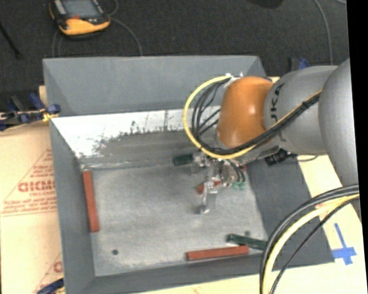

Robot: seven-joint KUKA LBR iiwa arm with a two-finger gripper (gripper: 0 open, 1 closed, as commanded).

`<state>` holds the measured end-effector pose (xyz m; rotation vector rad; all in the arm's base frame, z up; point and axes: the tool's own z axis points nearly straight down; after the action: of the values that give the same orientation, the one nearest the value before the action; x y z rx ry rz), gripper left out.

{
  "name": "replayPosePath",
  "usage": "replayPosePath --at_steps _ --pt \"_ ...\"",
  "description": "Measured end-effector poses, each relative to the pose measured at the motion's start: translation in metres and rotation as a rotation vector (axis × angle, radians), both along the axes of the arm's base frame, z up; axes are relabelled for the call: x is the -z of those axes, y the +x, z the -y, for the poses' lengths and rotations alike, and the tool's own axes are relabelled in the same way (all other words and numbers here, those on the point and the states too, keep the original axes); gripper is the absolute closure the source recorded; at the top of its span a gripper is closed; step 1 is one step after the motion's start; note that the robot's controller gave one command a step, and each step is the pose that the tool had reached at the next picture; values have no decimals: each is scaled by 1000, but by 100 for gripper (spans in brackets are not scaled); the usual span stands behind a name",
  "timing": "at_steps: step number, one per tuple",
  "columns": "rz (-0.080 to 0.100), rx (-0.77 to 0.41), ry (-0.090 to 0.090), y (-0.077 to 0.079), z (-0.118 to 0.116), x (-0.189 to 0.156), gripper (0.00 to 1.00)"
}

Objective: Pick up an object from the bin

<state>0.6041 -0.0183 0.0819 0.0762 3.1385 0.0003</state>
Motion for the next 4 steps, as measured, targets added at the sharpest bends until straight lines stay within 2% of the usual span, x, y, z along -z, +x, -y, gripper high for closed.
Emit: replayPosePath --at_steps 1,2,3,4 --pt "3 -195 -2 2 13 5 0" --pt "3 -79 1 47 39 10 100" --pt "3 -78 1 47 39 10 100" --pt "-5 -115 0 32 37 -38 100"
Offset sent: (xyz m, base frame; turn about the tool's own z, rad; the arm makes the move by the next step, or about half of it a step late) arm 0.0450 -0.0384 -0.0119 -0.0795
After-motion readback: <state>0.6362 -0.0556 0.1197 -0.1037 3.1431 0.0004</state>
